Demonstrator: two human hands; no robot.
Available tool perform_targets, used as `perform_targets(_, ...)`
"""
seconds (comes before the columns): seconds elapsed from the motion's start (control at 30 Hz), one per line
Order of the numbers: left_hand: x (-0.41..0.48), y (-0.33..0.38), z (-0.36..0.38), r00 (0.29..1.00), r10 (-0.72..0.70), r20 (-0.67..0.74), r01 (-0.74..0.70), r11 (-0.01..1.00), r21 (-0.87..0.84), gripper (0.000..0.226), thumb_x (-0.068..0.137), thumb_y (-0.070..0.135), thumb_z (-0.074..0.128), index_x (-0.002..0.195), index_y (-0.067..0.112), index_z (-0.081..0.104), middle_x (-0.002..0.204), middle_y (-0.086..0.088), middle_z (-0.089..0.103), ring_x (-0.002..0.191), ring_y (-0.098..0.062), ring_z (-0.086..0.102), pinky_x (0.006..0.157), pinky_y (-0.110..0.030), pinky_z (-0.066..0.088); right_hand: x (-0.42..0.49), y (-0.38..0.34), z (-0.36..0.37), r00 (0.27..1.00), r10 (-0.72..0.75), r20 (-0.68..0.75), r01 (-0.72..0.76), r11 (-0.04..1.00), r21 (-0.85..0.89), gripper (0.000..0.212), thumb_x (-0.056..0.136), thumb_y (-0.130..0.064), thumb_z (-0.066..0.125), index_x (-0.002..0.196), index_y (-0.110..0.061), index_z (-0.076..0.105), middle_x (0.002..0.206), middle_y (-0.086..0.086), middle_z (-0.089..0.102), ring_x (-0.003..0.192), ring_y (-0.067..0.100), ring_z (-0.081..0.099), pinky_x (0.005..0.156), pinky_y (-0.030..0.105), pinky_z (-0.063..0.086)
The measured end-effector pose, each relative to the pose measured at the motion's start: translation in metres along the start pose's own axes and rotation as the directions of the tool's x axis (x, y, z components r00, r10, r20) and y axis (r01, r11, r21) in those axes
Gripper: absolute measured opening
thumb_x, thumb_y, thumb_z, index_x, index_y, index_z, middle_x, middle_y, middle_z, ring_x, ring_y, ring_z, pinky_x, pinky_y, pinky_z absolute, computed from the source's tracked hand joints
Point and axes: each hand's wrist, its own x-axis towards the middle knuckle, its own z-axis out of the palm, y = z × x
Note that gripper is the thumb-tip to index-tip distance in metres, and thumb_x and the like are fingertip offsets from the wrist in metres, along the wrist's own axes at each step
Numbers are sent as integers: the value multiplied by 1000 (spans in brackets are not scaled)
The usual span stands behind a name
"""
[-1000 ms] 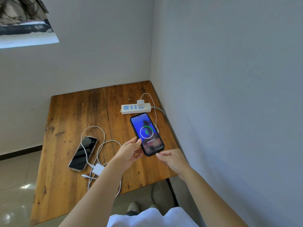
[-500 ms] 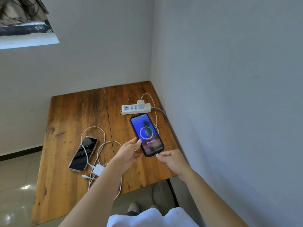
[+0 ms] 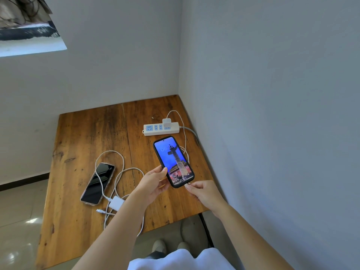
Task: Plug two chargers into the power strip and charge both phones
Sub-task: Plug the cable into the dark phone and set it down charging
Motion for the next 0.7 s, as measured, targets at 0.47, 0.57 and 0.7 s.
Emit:
perform_targets(0.47,57,7,-15,986,-103,-133,119,986,120,39,97,20,52,135,16,48,113,-12,65,98,-20,63,67,-30,51,40,23,-11,994,-104,-24,49,644,-764,15,92,-24,54,89,-19,68,86,-3,65,80,12,54,96,40,33)
perform_targets(0.57,76,-2,1,978,-150,-143,172,973,157,40,97,19,52,136,15,48,113,-11,66,96,-19,62,69,-30,50,54,31,-22,1000,-9,6,10,512,-859,14,92,-16,52,82,-16,63,78,-2,57,87,19,56,102,46,31)
perform_targets(0.7,106,-17,23,965,-205,-164,233,957,171,36,97,17,52,133,13,50,108,-9,67,89,-16,62,63,-28,50,76,49,-34,996,84,42,0,445,-895,20,89,-9,50,72,-19,49,70,-2,47,79,21,51,98,47,32)
